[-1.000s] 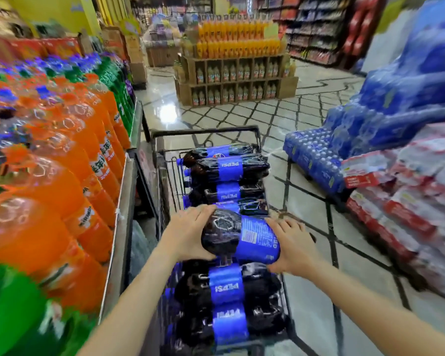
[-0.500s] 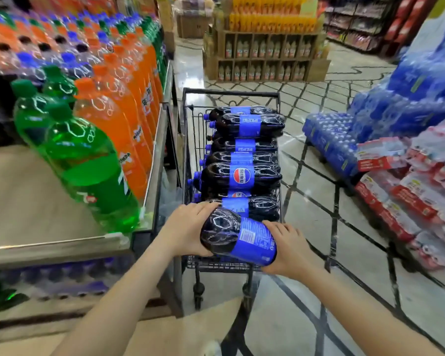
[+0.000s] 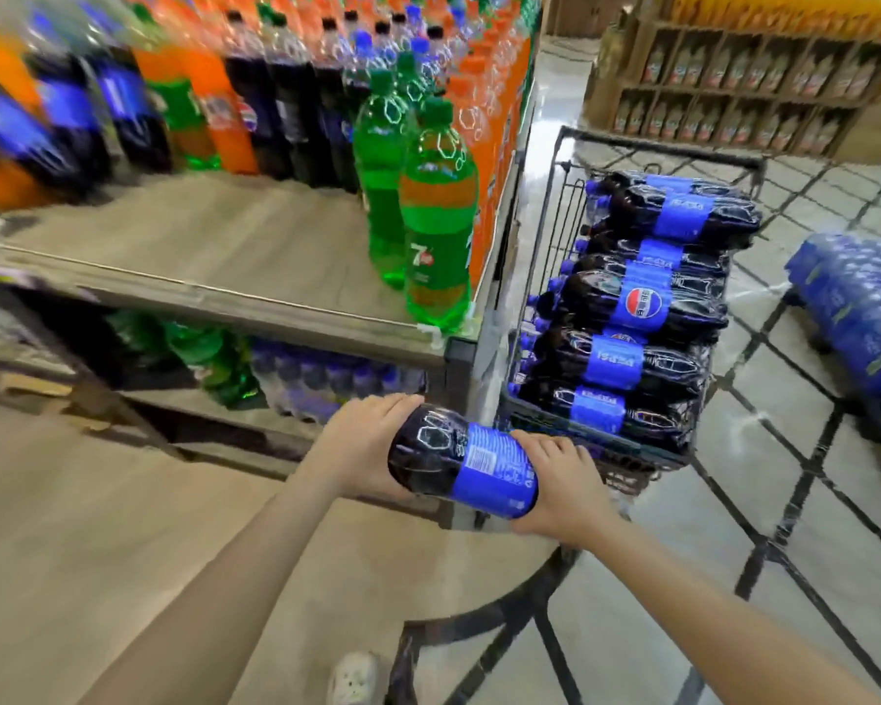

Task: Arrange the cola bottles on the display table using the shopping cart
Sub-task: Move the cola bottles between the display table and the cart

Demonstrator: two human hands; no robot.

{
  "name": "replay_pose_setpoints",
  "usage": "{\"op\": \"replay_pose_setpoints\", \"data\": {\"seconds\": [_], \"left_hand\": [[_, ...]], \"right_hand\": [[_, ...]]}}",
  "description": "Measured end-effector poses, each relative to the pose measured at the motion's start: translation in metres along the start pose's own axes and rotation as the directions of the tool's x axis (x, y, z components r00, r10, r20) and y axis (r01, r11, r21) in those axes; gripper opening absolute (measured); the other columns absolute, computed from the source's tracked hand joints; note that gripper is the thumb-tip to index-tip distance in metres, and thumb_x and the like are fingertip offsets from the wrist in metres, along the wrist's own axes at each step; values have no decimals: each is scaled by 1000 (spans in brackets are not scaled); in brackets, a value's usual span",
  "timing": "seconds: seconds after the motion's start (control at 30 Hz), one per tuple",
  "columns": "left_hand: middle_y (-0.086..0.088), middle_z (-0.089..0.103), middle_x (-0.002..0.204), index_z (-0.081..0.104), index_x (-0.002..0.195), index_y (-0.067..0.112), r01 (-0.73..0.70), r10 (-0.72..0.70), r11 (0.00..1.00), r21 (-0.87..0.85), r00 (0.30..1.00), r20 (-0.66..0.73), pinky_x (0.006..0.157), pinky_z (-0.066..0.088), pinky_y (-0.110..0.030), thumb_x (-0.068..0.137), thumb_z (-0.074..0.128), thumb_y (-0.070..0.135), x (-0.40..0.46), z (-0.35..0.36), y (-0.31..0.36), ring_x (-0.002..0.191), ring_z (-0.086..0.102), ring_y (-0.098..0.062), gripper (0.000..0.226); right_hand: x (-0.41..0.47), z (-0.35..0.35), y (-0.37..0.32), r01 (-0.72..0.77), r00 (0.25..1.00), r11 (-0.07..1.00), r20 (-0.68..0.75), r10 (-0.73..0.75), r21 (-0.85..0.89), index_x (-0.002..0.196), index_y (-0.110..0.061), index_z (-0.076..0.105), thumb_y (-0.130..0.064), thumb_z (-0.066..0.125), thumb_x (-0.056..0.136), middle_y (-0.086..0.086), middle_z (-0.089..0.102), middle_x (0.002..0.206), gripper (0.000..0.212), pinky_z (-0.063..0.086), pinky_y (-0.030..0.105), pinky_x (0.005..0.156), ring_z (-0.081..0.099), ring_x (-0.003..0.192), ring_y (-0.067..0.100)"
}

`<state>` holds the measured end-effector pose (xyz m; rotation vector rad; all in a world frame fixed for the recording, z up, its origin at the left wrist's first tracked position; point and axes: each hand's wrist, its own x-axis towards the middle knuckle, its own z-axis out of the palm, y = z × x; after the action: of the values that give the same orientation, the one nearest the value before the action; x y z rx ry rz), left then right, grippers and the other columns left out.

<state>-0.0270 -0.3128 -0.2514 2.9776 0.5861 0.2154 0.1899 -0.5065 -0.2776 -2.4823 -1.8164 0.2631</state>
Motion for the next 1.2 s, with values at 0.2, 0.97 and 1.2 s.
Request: {"op": "replay_pose_setpoints", "data": {"seconds": [0.2, 0.97, 1.2], "left_hand": [[-7, 57, 135, 44, 141, 11, 50, -49, 999, 22, 998, -30, 91, 51, -43, 54, 63, 76, -55, -27, -89, 115, 60, -29, 110], [-7, 62, 121, 49, 135, 13, -18, 56, 991, 135, 958, -281, 82, 51, -41, 45, 81, 65, -11, -184, -411, 105, 62, -32, 108], [-2, 63, 121, 51, 134, 14, -44, 102, 981, 187, 944, -314, 83, 45, -32, 51, 72, 66, 61, -203, -476, 105, 60, -23, 100]], "right_hand": [[50, -3, -93, 83, 996, 997, -40, -83, -11, 146, -25, 26, -66, 66, 55, -6, 45, 137, 108, 35, 41, 100, 43, 122, 22], [313, -104, -305, 80, 911, 994, -401, -102, -70, 139, -20, 41, -60, 72, 43, 0, 56, 127, 108, 42, 44, 87, 52, 109, 29], [420, -118, -300, 96, 907, 995, -410, -94, -16, 142, -23, 34, -61, 75, 51, -3, 51, 132, 106, 39, 41, 94, 47, 118, 24]]}}
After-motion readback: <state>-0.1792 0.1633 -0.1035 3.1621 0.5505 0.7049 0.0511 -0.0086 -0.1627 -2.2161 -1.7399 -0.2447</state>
